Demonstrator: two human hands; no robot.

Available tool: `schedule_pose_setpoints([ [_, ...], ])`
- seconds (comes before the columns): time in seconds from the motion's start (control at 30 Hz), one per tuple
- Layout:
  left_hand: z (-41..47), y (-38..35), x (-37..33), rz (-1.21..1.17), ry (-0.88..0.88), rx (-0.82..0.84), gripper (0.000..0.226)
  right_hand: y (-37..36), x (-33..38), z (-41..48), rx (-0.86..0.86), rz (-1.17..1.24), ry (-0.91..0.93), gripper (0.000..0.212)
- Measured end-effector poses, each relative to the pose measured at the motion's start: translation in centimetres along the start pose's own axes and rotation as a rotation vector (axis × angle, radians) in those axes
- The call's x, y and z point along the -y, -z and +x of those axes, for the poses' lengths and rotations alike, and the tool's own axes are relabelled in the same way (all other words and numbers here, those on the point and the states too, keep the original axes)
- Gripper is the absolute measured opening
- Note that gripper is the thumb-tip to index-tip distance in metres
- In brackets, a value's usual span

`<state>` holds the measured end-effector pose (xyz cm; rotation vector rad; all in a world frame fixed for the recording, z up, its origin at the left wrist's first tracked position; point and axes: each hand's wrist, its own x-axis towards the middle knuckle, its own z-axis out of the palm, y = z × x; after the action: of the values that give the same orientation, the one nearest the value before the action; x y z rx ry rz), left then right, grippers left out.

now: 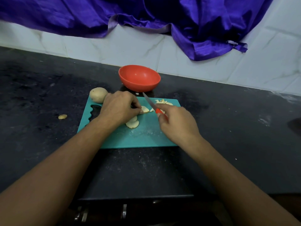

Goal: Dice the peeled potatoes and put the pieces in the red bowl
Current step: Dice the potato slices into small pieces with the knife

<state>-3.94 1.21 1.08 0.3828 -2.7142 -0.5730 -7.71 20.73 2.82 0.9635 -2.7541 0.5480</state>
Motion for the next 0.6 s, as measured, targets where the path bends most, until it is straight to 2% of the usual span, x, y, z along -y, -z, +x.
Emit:
schedule_pose_setpoints([
  [0.3, -0.1, 0.0, 0.0, -0.012, -0.003, -0.027, 0.018, -1.1, 1.0, -1.0, 0.083, -0.287, 0.114, 0.052],
  [0.37, -0.1, 0.0, 0.0, -0.014, -0.003, -0.031, 0.015, -0.4, 0.5, -1.4, 0.114, -0.261, 0.113, 0.050],
  [0.47, -0.2, 0.0, 0.0, -0.012, -0.009, -0.029, 0.014, 0.7, -0.6, -0.8, 0.146, -0.074, 0.020, 0.043],
  [0.6, -0.2, 0.3, 0.0, -0.019, -0.015, -0.008, 0.009, 0.9, -0.7, 0.3, 0.041, -0.002, -0.022, 0.041],
])
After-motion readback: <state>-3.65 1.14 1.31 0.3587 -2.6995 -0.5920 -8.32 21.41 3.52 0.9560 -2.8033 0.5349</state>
